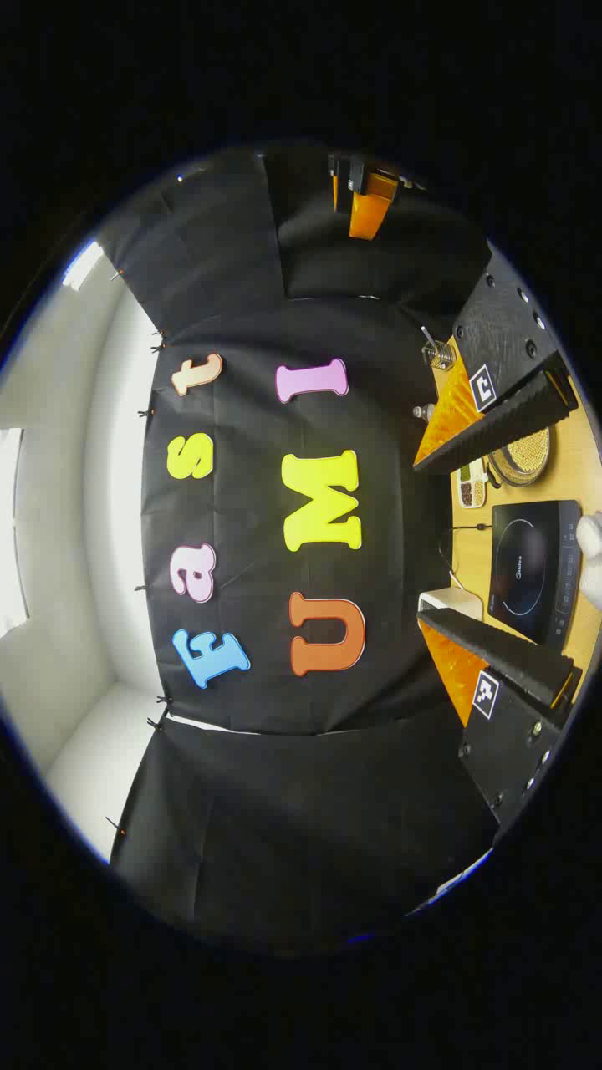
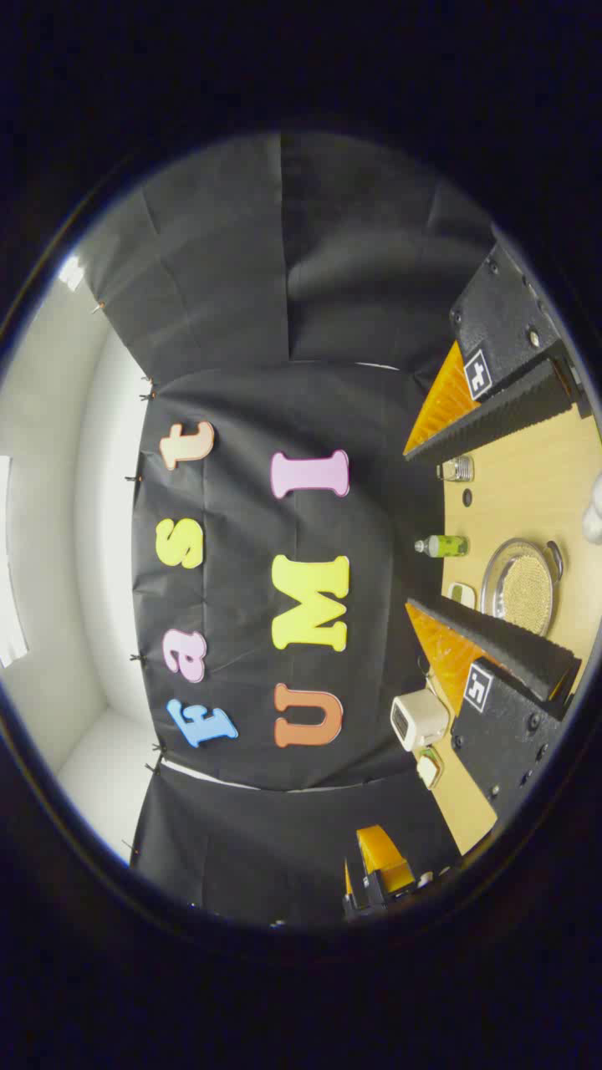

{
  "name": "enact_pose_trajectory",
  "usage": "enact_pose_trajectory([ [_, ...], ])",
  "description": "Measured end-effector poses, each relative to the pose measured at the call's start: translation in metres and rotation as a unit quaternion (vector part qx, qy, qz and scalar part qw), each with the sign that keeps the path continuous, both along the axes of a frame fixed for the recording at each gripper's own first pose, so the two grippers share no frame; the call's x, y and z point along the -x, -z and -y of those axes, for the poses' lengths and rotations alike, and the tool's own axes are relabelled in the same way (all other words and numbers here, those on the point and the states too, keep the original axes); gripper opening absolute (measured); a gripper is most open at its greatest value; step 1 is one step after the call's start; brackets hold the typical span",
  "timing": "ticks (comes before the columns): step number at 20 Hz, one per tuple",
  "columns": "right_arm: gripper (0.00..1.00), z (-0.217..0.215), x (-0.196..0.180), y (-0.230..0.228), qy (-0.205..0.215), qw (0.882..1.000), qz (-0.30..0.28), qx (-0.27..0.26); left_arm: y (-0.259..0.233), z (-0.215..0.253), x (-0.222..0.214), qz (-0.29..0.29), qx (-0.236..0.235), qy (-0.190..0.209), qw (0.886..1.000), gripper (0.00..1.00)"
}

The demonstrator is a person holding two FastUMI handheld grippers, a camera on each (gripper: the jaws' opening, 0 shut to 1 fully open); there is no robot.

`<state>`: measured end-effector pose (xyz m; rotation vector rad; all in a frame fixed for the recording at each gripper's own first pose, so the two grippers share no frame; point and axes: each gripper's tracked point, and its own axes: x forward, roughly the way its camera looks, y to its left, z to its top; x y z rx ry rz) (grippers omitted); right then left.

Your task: First push the handle of the pot to place it horizontally, then grasp the pot with both hands and set it on the induction cooktop.

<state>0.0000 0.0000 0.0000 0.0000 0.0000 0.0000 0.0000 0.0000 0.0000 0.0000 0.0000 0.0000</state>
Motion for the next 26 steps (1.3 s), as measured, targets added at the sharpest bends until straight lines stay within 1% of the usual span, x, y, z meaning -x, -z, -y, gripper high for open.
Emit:
enact_pose_trajectory([
  [7, 0.97, 0.001, 0.006, 0.003, 0.008, 1.000, -0.002, 0.002, 0.002, 0.000, 0.001, -0.002, -0.004, 0.010, 1.000, 0.96],
  [16, 0.96, -0.005, 0.010, 0.001, 0.005, 1.000, -0.001, 0.005, 0.003, 0.000, 0.003, -0.003, -0.007, 0.012, 1.000, 0.96],
  [19, 0.95, -0.014, 0.011, 0.002, -0.005, 1.000, -0.003, 0.008, 0.004, 0.000, 0.003, -0.002, -0.007, 0.012, 1.000, 0.96],
  [20, 0.91, -0.018, 0.012, 0.004, -0.010, 1.000, -0.007, 0.010, 0.005, -0.001, 0.003, -0.003, -0.006, 0.012, 1.000, 0.96],
  [21, 0.74, -0.019, 0.011, 0.007, -0.011, 1.000, -0.011, 0.012, 0.005, 0.000, 0.004, -0.003, -0.004, 0.013, 1.000, 0.96],
  [22, 0.65, -0.022, 0.011, 0.009, -0.015, 1.000, -0.016, 0.013, 0.006, 0.000, 0.003, -0.003, -0.004, 0.015, 1.000, 0.96],
  [23, 0.46, -0.025, 0.011, 0.015, -0.017, 1.000, -0.023, 0.013, 0.007, 0.000, 0.004, -0.004, -0.005, 0.016, 1.000, 0.96],
  [24, 0.36, -0.027, 0.011, 0.021, -0.018, 0.999, -0.033, 0.014, 0.011, -0.002, 0.003, -0.008, -0.006, 0.016, 1.000, 0.96],
  [25, 0.22, -0.030, 0.010, 0.031, -0.021, 0.999, -0.047, 0.015, 0.013, -0.002, 0.005, -0.008, -0.005, 0.019, 1.000, 0.96],
  [26, 0.15, -0.036, 0.011, 0.041, -0.034, 0.998, -0.061, 0.010, 0.012, -0.001, 0.006, -0.008, -0.005, 0.021, 1.000, 0.96],
])
